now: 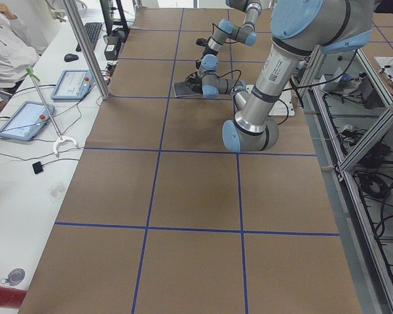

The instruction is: Fold towel twice with both arms

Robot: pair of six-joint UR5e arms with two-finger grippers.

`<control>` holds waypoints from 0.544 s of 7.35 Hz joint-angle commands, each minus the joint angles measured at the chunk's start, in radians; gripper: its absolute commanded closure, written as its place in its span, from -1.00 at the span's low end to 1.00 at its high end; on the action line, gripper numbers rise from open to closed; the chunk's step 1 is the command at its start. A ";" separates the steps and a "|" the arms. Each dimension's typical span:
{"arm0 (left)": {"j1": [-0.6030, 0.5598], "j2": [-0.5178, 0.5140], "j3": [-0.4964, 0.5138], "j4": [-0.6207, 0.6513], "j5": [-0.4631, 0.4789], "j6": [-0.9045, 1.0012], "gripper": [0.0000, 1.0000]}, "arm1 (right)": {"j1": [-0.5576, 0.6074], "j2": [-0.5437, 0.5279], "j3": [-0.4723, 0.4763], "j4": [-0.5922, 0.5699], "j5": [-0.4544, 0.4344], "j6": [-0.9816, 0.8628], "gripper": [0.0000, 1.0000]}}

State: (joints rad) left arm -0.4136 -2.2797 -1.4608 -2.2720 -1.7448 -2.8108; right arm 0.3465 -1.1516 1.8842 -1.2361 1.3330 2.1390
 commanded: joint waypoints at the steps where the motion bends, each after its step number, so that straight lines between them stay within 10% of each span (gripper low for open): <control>1: 0.006 0.000 -0.001 0.002 -0.001 -0.024 -1.00 | 0.014 0.001 0.001 0.001 0.000 0.013 1.00; 4: 0.019 0.005 0.000 0.002 0.001 -0.059 -0.98 | 0.019 0.001 0.001 0.001 0.000 0.013 1.00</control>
State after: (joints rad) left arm -0.3960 -2.2783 -1.4596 -2.2693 -1.7446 -2.8587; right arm 0.3638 -1.1510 1.8852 -1.2349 1.3330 2.1516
